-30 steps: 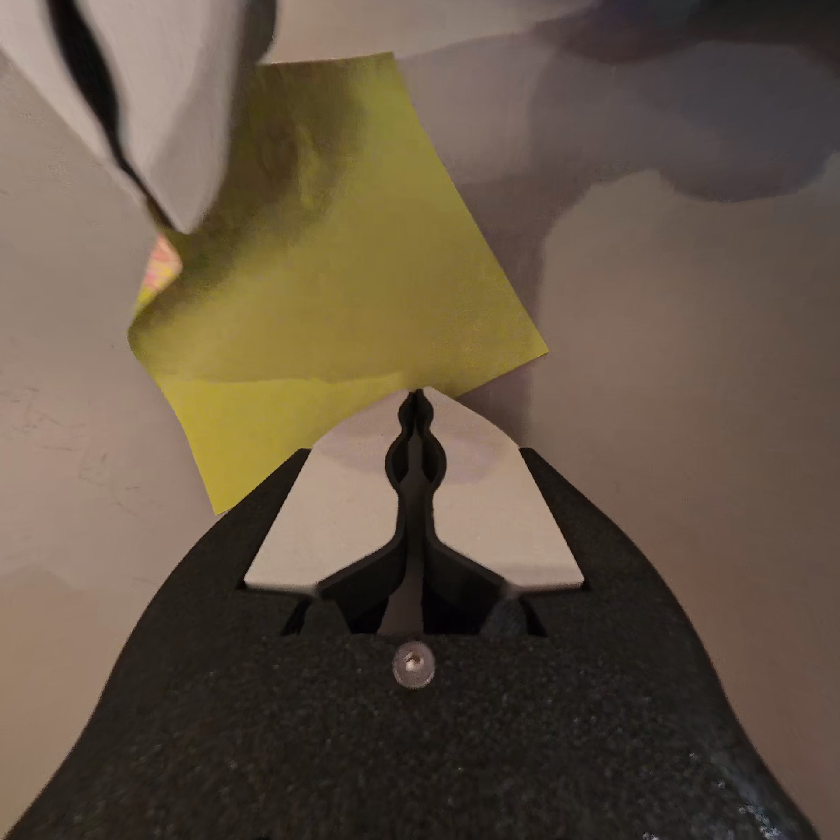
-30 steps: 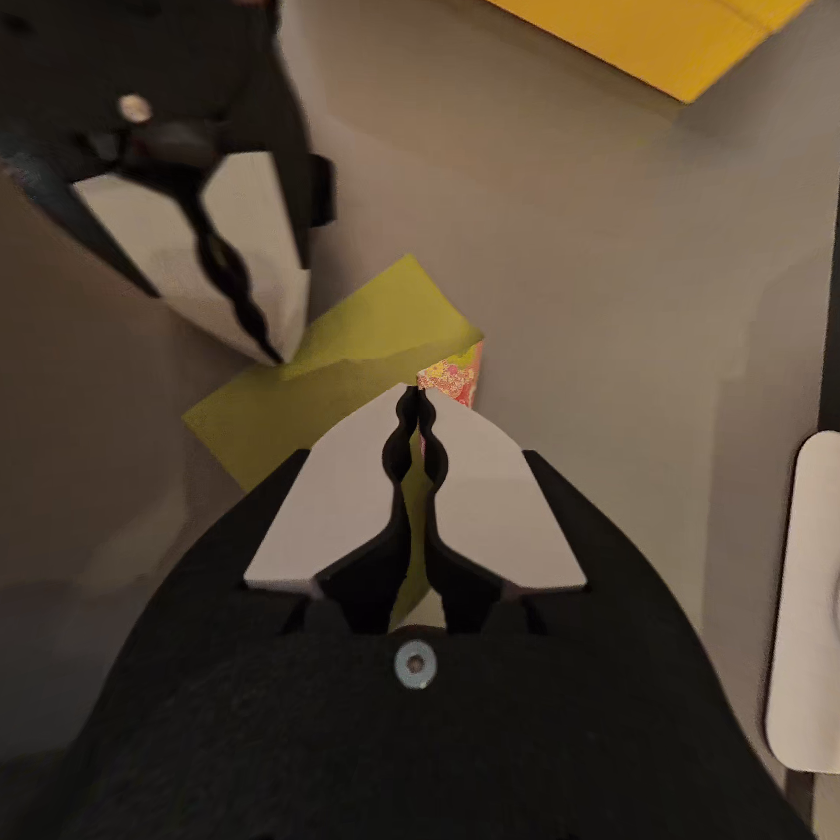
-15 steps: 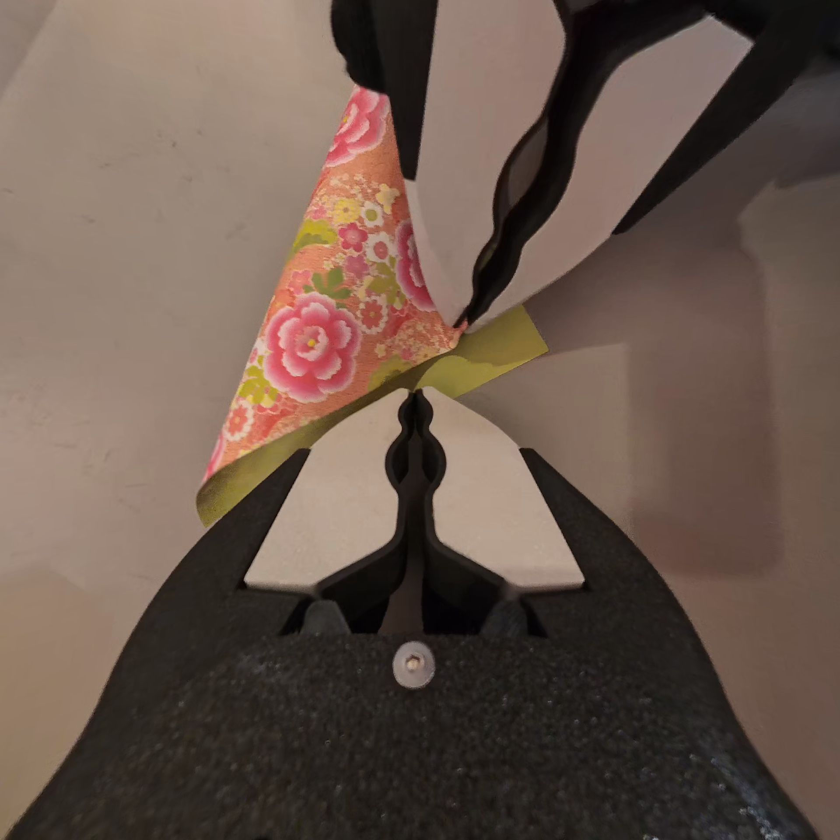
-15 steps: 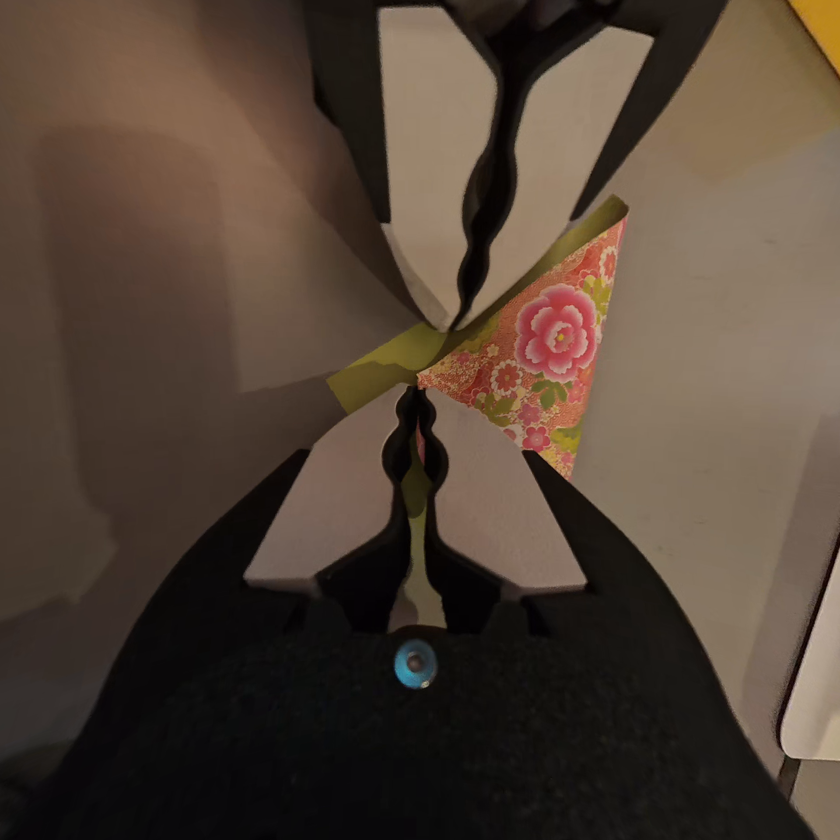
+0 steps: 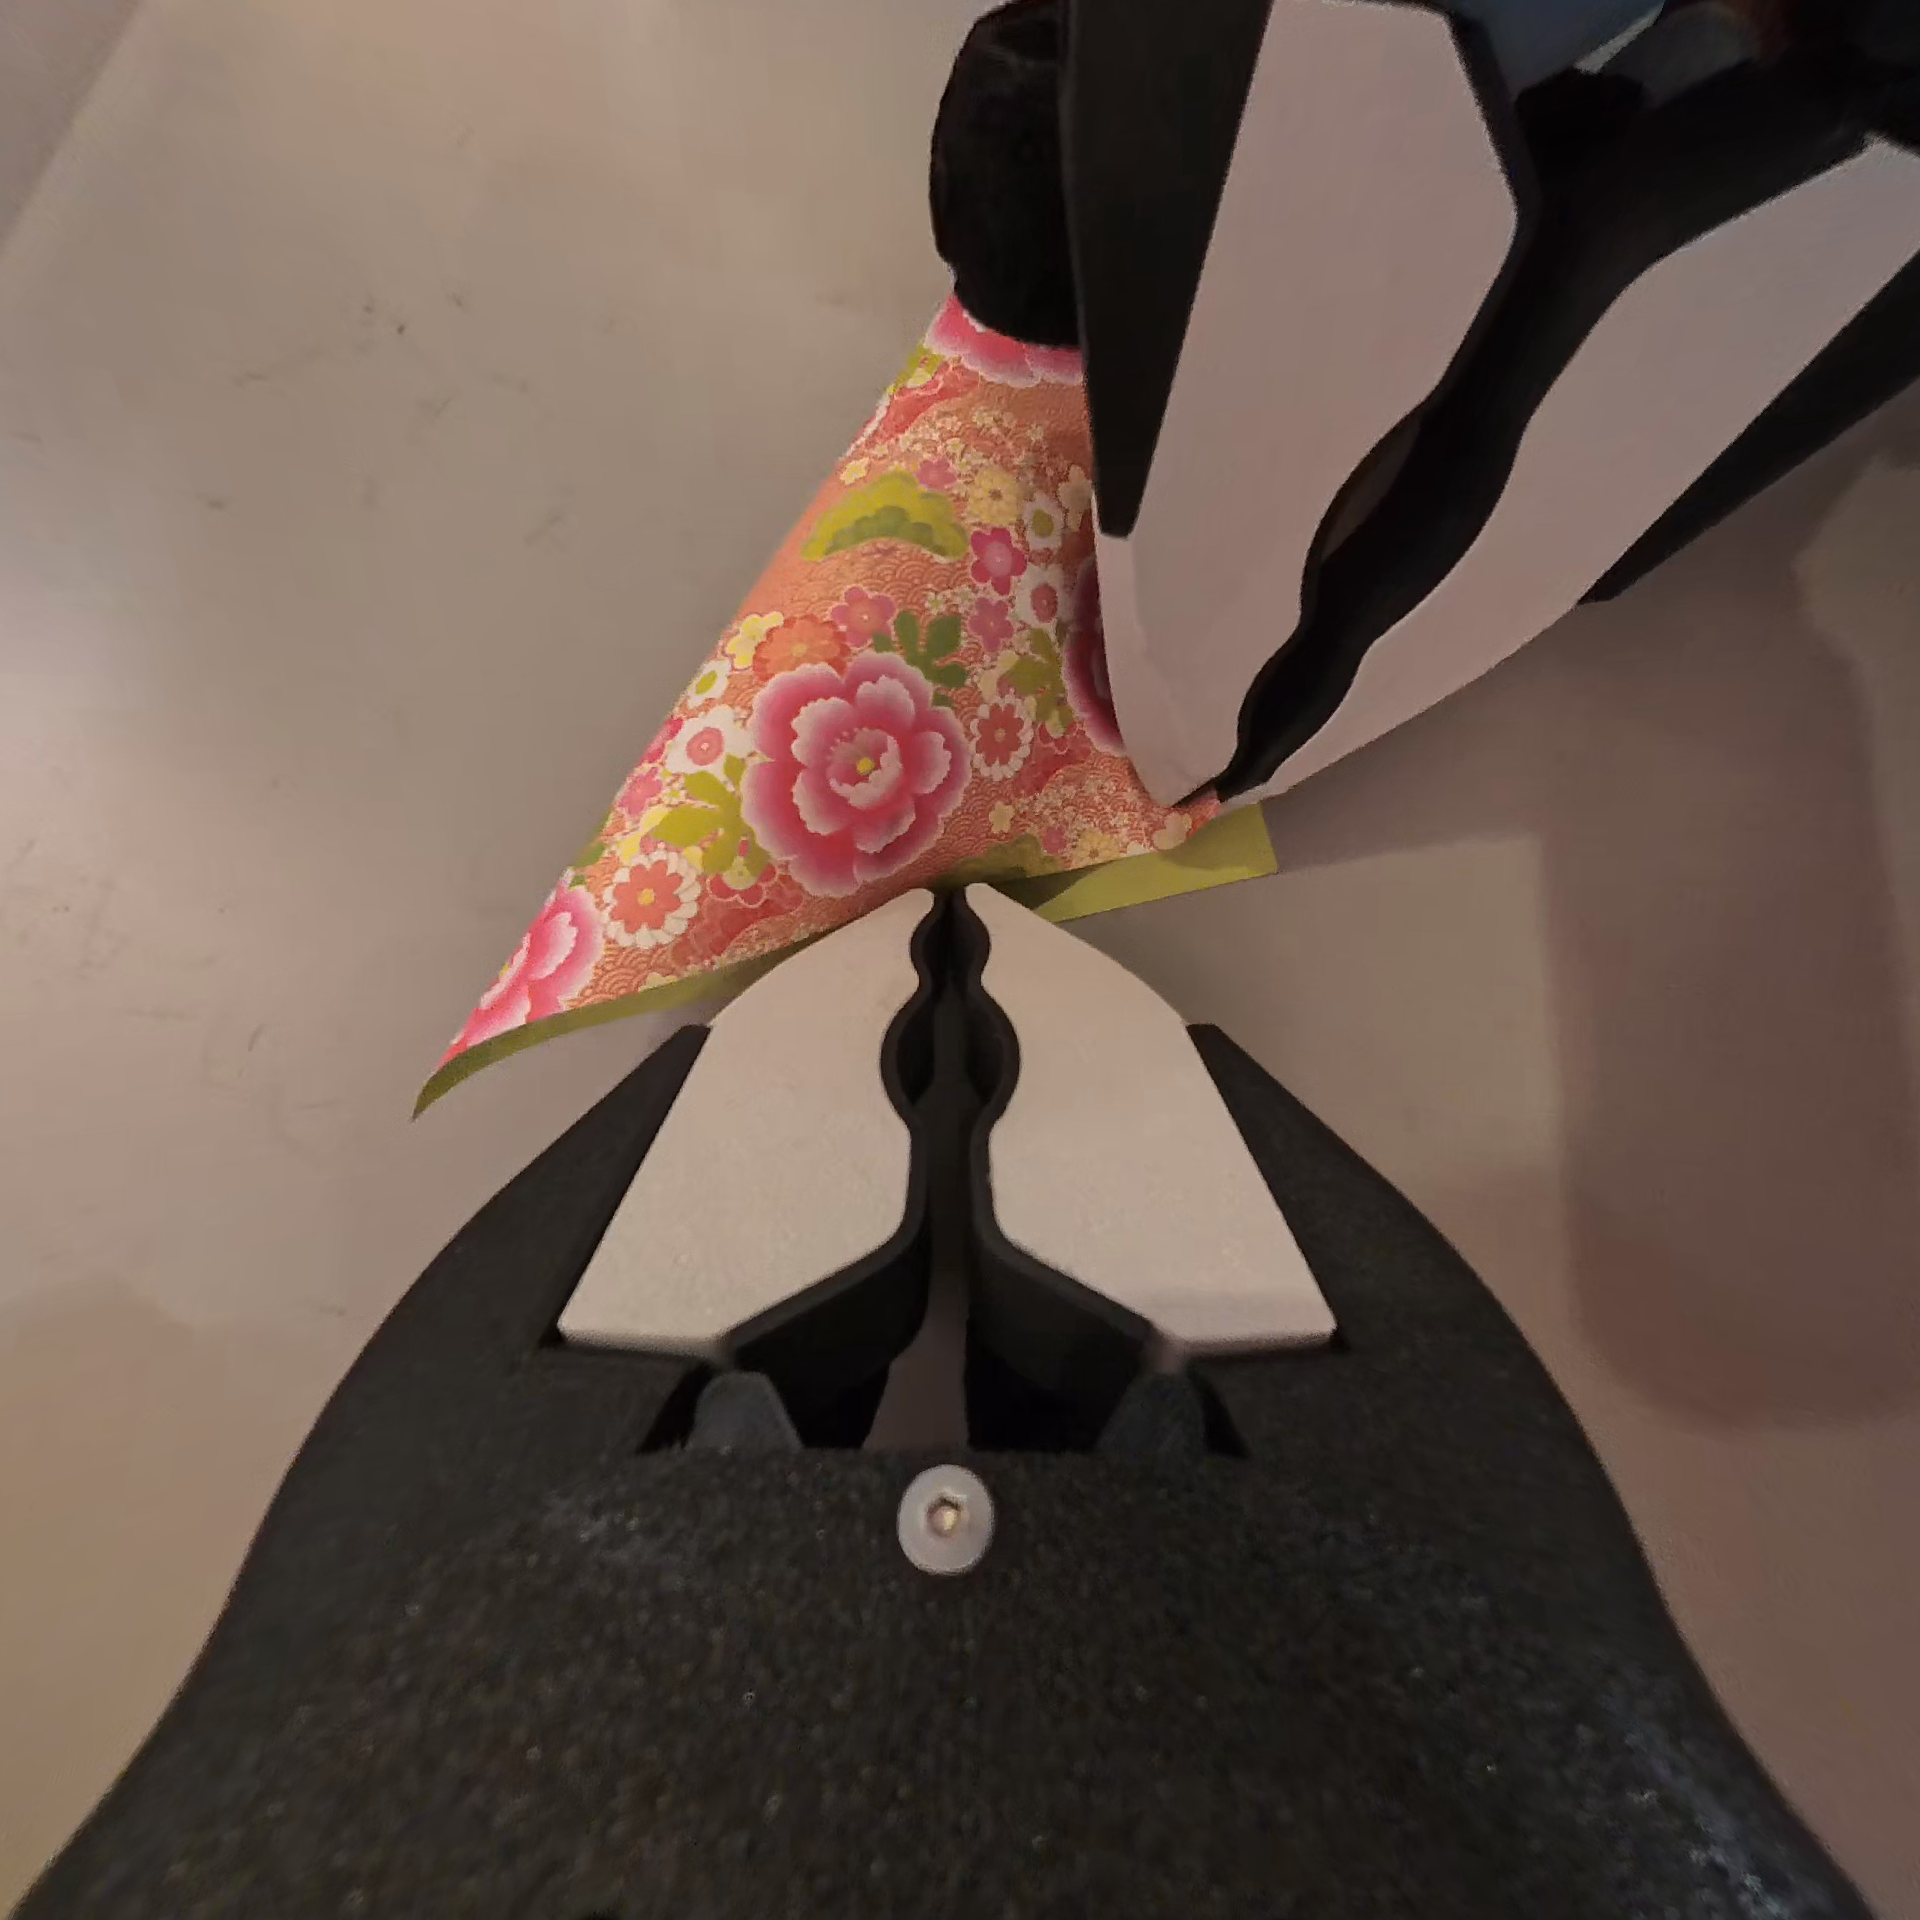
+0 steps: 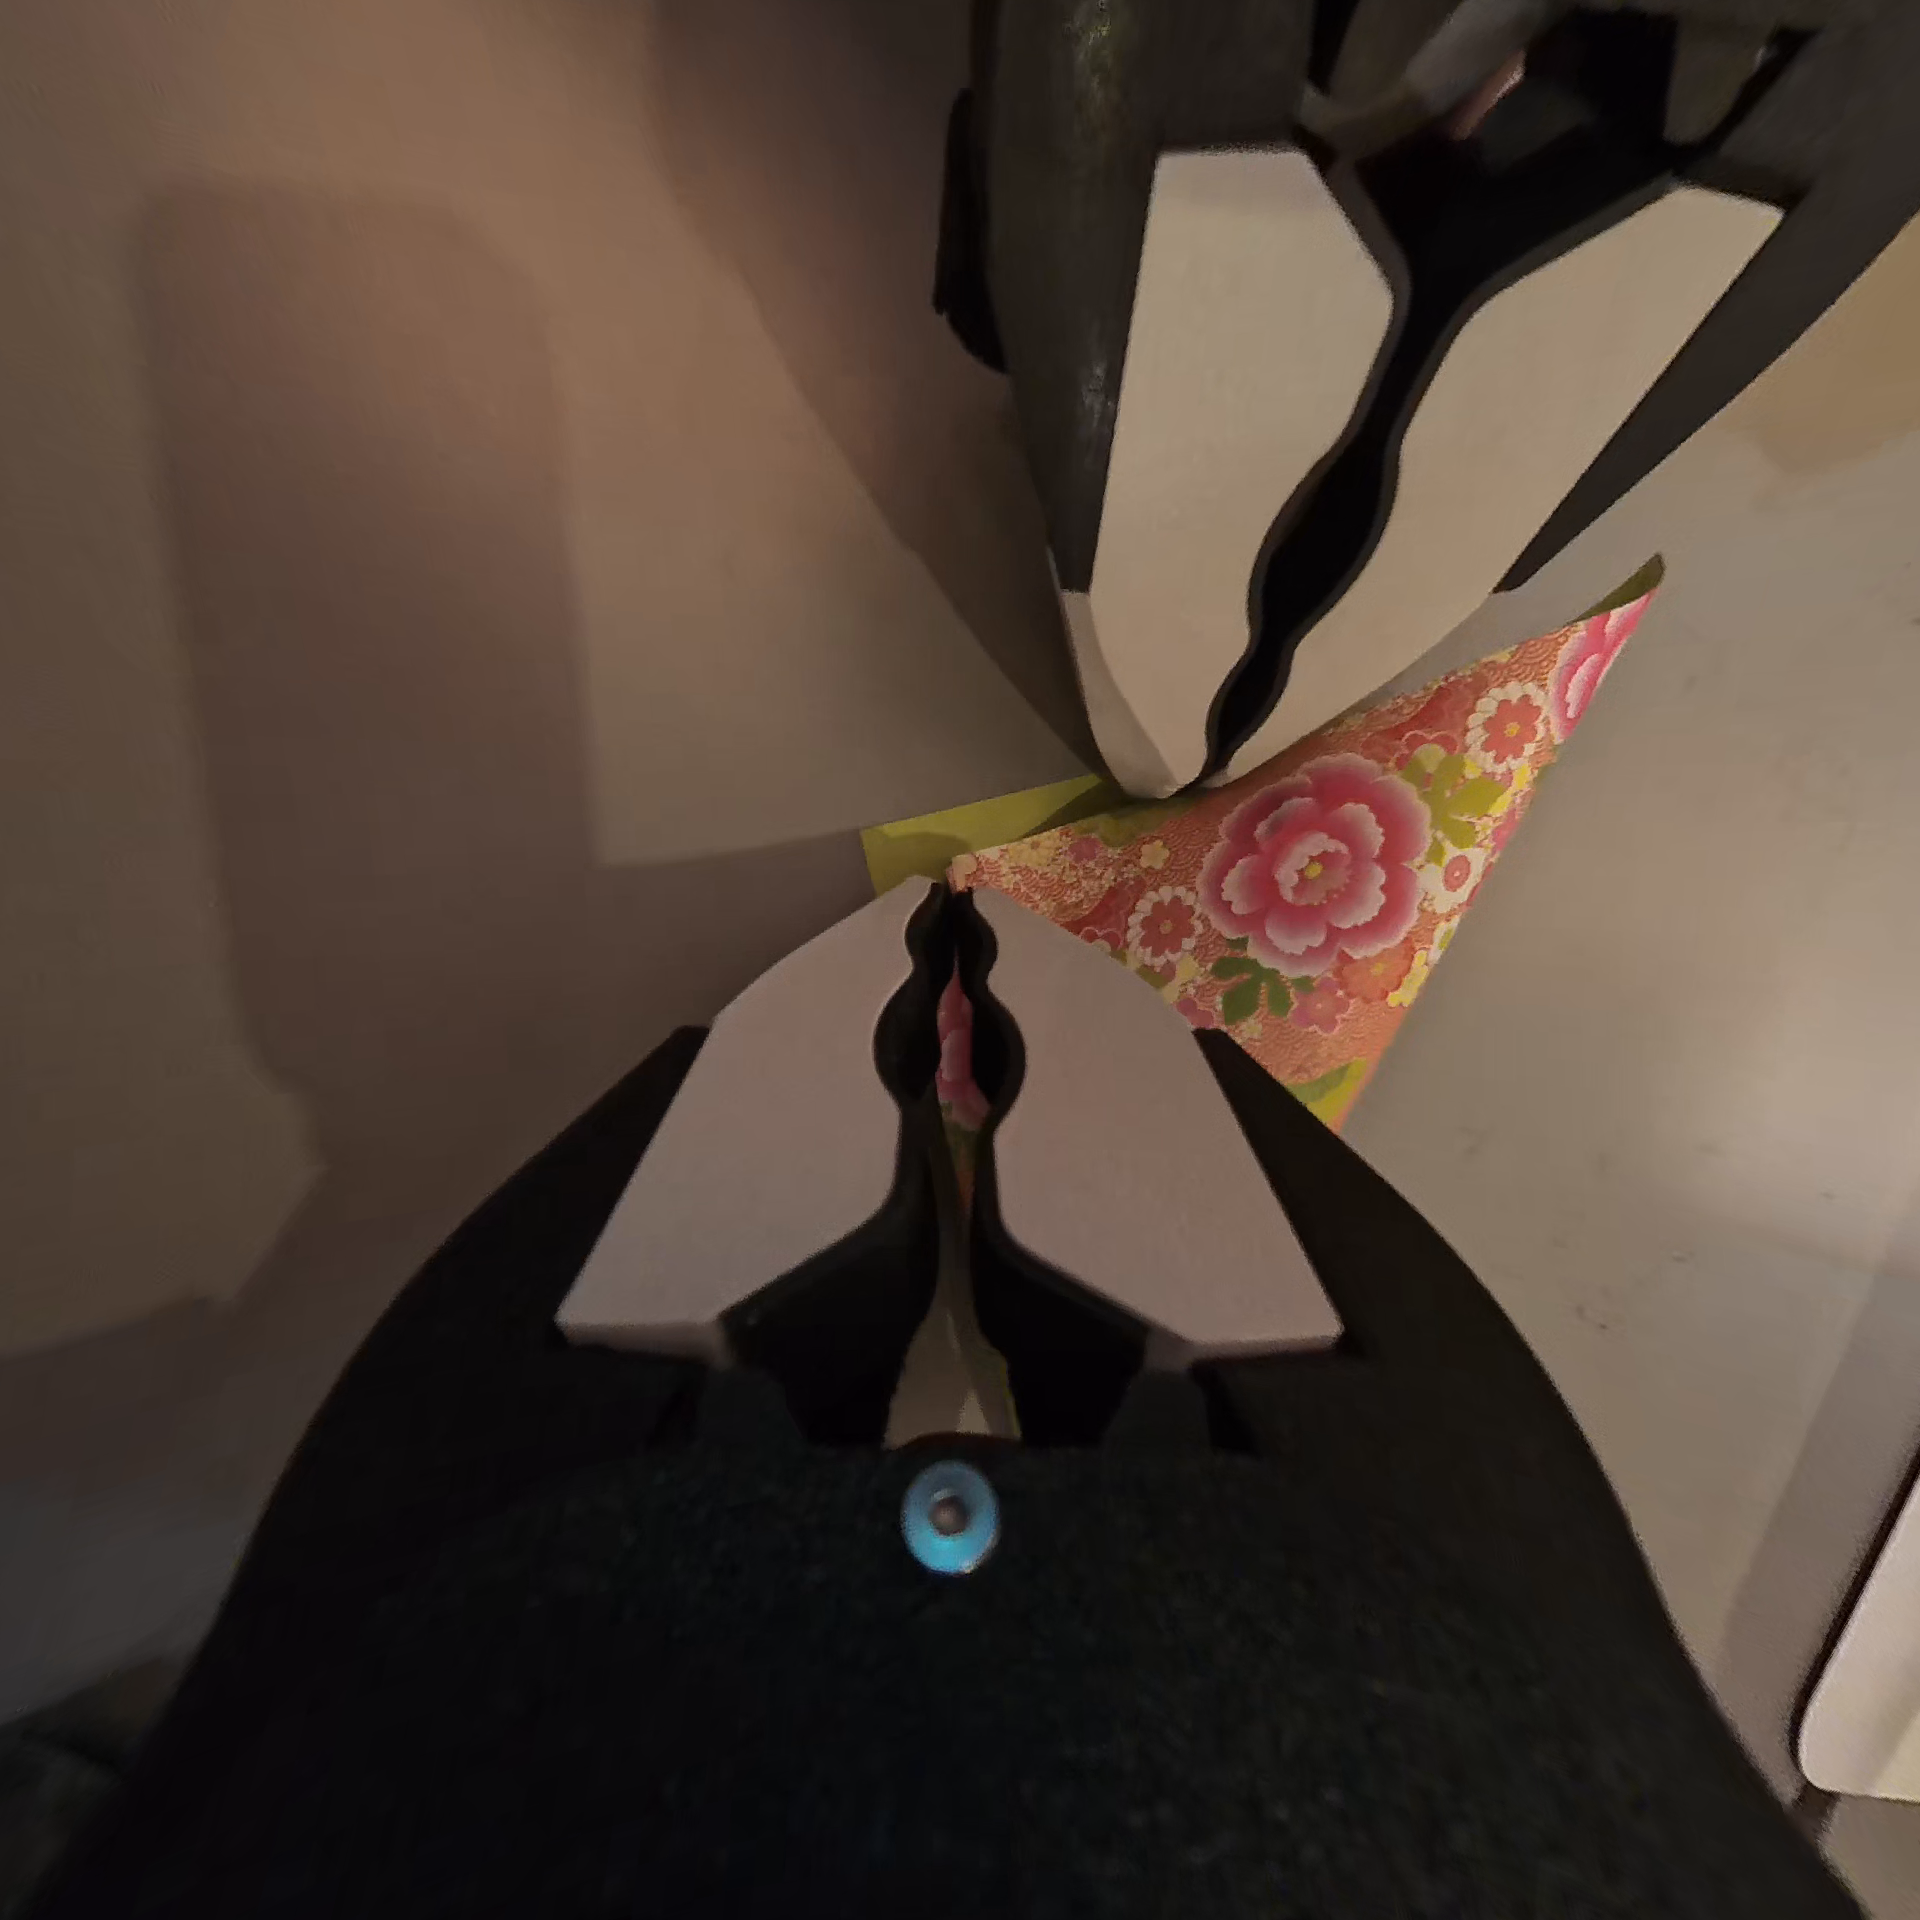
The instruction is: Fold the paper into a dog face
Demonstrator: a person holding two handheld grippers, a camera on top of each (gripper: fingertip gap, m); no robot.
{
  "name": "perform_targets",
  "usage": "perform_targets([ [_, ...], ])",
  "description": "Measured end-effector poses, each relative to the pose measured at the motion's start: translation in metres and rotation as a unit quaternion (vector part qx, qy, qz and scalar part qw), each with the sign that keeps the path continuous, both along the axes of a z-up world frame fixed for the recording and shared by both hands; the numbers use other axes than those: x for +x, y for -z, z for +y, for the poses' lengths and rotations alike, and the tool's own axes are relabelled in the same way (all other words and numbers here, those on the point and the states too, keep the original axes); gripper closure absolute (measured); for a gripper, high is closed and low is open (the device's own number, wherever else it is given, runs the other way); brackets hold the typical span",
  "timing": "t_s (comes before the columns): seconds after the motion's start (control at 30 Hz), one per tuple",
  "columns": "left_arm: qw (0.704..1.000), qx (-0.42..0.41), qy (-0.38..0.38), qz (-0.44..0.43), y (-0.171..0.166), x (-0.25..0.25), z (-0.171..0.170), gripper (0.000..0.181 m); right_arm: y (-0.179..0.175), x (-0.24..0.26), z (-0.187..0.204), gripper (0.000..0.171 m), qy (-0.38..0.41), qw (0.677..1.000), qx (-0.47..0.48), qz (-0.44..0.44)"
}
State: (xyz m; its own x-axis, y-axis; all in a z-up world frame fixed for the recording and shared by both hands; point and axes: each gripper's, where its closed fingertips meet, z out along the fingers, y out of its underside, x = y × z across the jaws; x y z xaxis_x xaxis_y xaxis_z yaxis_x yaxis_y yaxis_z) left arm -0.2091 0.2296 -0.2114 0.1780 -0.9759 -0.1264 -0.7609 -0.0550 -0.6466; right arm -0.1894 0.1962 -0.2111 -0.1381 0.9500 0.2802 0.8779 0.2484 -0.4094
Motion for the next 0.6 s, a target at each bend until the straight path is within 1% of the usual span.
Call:
perform_targets([
  [0.23,1.0,0.001,-0.001,0.002,0.0001,-0.0001,0.0001,0.181,-0.0002,-0.0043,-0.0038,0.17,-0.01,0.999,0.015,-0.027],
  [0.4,1.0,0.002,-0.001,0.001,0.0001,0.0,0.0003,0.181,-0.0011,-0.006,-0.0068,0.164,-0.002,1.0,0.0,-0.023],
  [0.6,1.0,0.0,0.0,0.0,0.0,-0.0002,0.0003,0.181,0.0002,-0.0053,-0.0083,0.171,0.012,1.0,-0.018,-0.023],
])
